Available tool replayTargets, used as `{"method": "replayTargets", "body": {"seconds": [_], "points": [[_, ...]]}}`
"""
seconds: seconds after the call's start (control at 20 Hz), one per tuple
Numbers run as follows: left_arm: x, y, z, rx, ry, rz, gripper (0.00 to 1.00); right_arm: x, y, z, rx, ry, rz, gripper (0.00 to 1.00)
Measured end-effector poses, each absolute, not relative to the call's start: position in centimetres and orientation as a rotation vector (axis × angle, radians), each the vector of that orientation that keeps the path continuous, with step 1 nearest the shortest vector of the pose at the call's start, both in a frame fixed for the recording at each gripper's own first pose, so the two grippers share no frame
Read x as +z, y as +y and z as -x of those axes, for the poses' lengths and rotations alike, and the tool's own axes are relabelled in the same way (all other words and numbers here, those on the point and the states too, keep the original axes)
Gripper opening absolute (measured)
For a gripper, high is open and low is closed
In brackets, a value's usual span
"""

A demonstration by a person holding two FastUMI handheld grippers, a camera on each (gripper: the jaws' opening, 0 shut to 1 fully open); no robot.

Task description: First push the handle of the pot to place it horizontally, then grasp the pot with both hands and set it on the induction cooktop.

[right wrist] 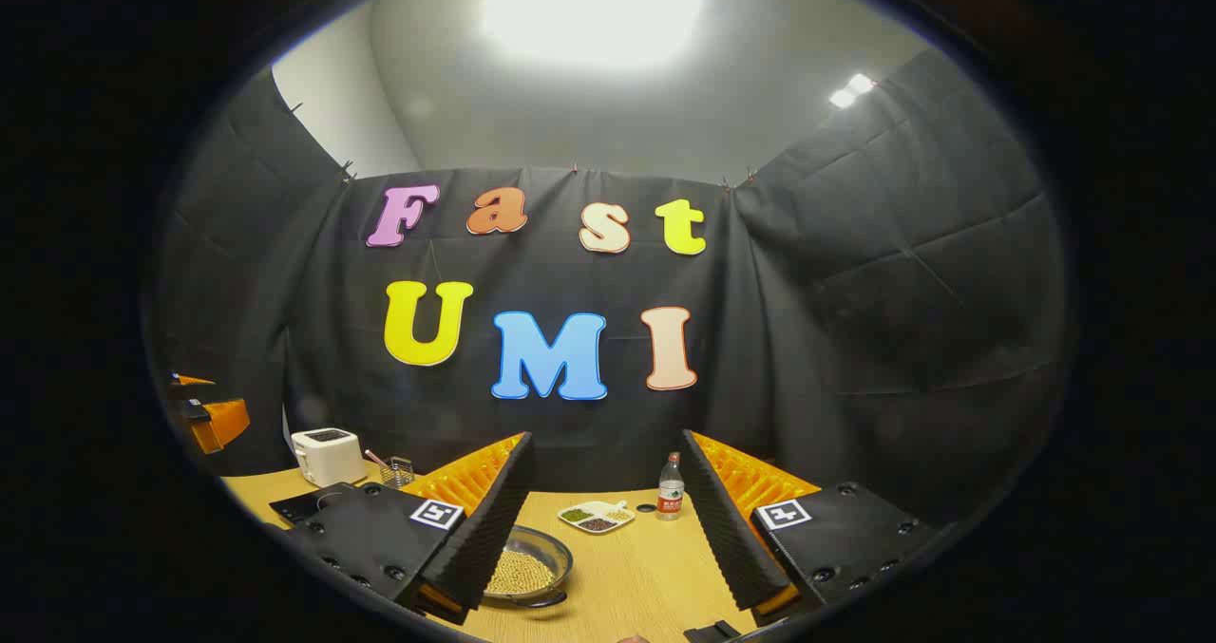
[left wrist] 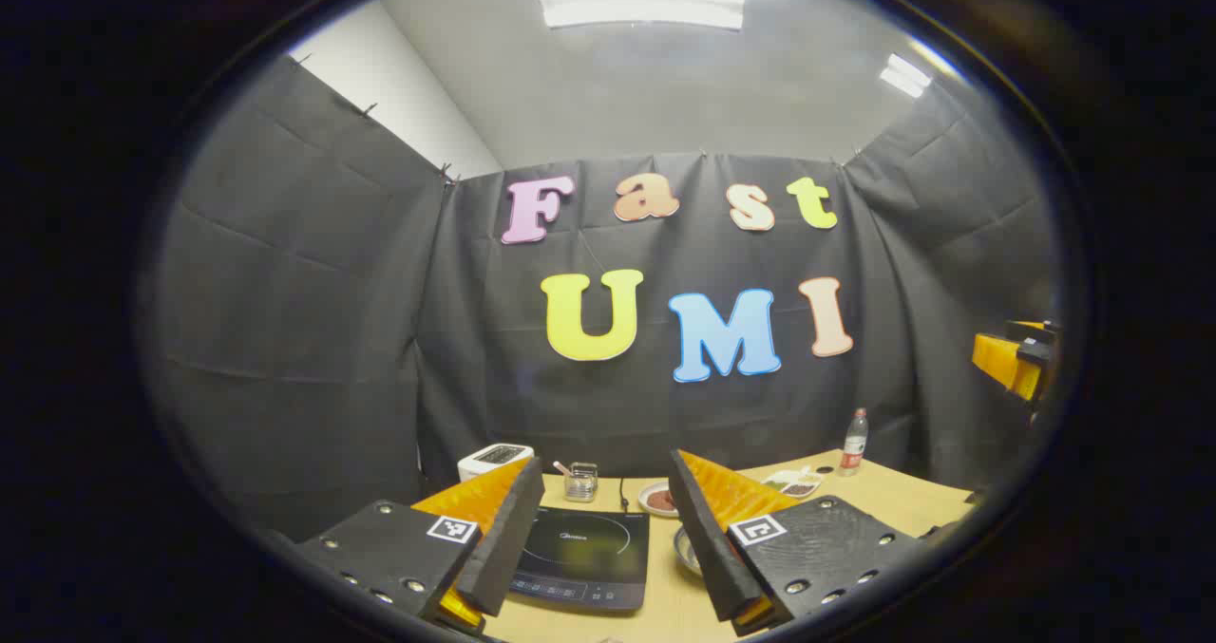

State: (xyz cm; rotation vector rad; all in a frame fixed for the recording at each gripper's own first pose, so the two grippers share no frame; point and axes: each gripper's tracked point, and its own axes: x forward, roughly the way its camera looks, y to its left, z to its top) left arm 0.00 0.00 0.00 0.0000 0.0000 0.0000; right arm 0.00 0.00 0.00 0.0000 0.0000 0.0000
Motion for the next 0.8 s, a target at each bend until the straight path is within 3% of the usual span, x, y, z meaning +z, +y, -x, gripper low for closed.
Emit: {"method": "replayTargets", "body": {"seconds": [0.8], "points": [[0.0, -0.3, -1.0, 0.007, -0.009, -0.018, 0.78, -1.3, 0.2, -1.3, 0.033, 0.040, -0.006, 0.96]]}}
